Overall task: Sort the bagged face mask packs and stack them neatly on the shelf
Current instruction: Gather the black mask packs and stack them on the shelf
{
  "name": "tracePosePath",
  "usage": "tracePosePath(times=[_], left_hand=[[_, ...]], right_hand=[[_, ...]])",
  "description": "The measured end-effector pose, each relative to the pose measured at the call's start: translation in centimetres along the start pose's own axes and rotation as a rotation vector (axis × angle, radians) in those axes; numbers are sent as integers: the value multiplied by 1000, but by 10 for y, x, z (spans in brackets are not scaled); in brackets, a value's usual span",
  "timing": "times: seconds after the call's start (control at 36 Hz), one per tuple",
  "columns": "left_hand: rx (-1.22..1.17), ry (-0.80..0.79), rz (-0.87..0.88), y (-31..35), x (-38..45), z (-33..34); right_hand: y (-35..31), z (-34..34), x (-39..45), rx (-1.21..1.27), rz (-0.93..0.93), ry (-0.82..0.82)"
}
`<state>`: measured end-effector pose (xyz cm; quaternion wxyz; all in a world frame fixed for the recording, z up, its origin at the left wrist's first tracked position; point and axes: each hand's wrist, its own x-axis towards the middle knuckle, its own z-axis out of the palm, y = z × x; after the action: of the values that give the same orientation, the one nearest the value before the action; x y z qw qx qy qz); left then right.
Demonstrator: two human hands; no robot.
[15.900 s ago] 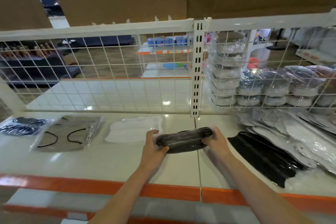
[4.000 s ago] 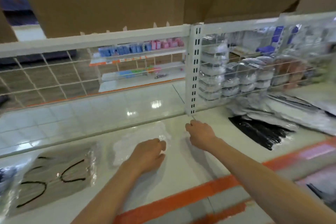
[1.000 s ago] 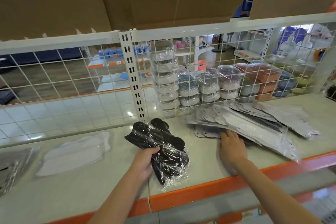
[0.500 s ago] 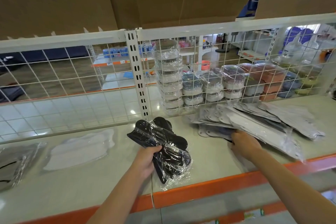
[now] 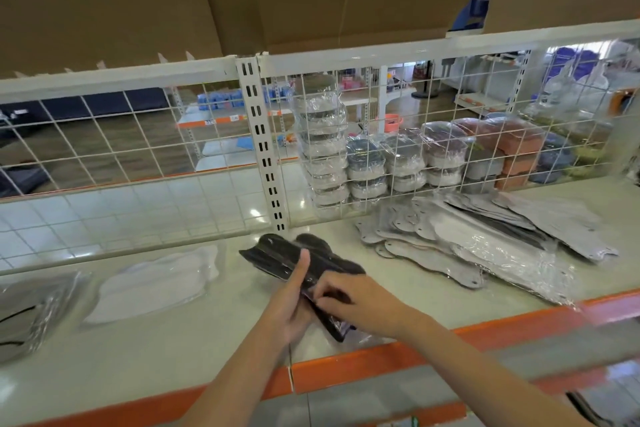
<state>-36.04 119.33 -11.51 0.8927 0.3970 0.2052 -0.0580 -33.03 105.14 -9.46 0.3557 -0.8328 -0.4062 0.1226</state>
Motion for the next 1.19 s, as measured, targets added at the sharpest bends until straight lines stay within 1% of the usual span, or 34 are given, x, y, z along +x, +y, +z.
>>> tracePosePath(times=[0.03, 0.06, 0.14, 0.19, 0.25, 0.33, 0.39, 0.44, 0.53, 0.58, 0.64, 0.67, 0.72, 0.75, 0.81, 0.83, 0.86, 0.94, 1.0, 1.06, 1.08, 1.14, 1.19], left_hand=[[8, 24, 42, 1, 0, -1], [26, 62, 90, 3, 0, -1], [80, 140, 188, 10, -3, -5], [173, 175, 253, 15, -5, -6], [297, 175, 344, 23, -7, -5], [511, 158, 496, 35, -7, -2], [595, 137, 554, 41, -8, 0], [633, 130, 587, 44, -10, 1], [665, 136, 602, 45, -10, 3], [633, 188, 611, 44, -7, 2], [542, 241, 601, 45, -6, 5], [427, 234, 583, 46, -5, 6], [118, 177, 526, 51, -4, 8], [-6, 151, 505, 53, -4, 8], [-131, 115, 478, 56, -3, 7], [-155, 99, 469, 56, -2, 6], [-165, 80, 463, 57, -1, 6], [-142, 41, 492, 64, -1, 2], [-89, 44, 554, 75, -3, -7], [20, 60, 621, 82, -5, -22], [83, 91, 630, 82, -7, -29], [258, 203, 609, 75, -10, -46], [411, 282, 543, 61, -11, -59]], right_hand=[[-1, 2, 0, 11, -6, -22], [-2, 2, 1, 30, 1, 2], [6, -3, 9, 6, 86, 221], [13, -8, 16, 6, 159, 311], [14, -14, 22, 134, 231, 305], [14, -17, 30, 350, 241, 276], [15, -15, 34, 416, 218, 304], [20, -11, 35, 412, 205, 306], [21, -8, 33, 380, 234, 274], [24, -3, 32, 373, 240, 250], [26, 1, 32, 402, 264, 247], [29, 2, 33, 435, 290, 266], [30, 3, 31, 573, 365, 312], [32, 3, 31, 700, 400, 317], [37, 4, 30, 1007, 455, 277], [36, 3, 31, 1116, 441, 270], [34, 0, 32, 1160, 413, 274], [27, -15, 39, 1143, 340, 382], [24, -26, 42, 1064, 270, 454], [27, -34, 40, 956, 238, 481], [30, -37, 37, 910, 236, 489], [41, -38, 32, 890, 255, 513], [54, -32, 26, 916, 336, 527]])
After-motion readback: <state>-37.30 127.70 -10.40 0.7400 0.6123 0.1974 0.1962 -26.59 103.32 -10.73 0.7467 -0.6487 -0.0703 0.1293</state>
